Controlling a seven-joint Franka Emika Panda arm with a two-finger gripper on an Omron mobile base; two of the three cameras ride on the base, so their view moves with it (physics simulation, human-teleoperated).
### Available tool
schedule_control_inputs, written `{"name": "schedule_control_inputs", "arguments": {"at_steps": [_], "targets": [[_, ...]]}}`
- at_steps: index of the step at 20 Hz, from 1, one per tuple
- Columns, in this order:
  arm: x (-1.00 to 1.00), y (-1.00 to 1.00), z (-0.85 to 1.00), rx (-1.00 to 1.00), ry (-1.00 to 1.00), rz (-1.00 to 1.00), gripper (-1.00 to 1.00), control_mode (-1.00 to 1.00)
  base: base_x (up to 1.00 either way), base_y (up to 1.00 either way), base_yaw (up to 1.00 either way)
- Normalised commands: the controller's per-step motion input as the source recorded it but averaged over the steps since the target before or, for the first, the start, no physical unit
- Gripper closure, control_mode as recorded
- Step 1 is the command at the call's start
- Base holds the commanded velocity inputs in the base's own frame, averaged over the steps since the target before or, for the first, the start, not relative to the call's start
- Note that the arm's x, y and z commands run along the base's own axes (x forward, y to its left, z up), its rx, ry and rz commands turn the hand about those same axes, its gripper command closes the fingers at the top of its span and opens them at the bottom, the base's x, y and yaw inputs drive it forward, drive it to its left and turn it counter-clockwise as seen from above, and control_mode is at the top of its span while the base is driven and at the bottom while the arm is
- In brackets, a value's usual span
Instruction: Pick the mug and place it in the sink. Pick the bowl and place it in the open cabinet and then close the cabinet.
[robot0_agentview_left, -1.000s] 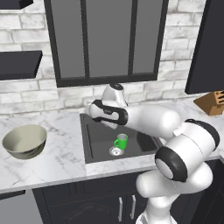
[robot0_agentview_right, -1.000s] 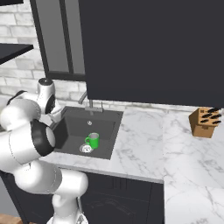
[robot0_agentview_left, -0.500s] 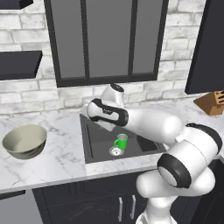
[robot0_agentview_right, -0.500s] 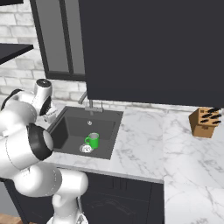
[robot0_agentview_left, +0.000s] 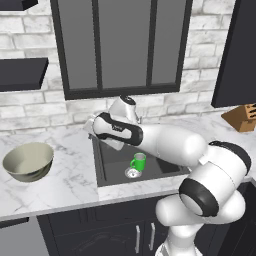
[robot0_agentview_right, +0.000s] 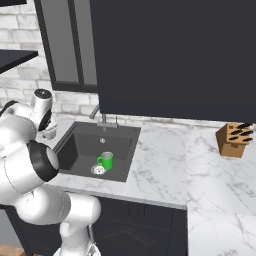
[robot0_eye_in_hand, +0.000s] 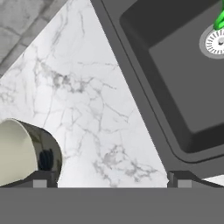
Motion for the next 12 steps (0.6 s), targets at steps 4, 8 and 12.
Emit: {"name": "schedule_control_inputs", "arguments": {"at_steps": [4, 8, 12], "targets": [[0.0, 0.45, 0.01, 0.0, 0.0, 0.04, -1.0, -1.0, 0.0, 0.0, 0.0], [0.0, 0.47, 0.0, 0.0, 0.0, 0.05, -1.0, -1.0, 0.0, 0.0, 0.0], [0.0, 0.47, 0.0, 0.01, 0.0, 0.05, -1.0, -1.0, 0.0, 0.0, 0.0]]}}
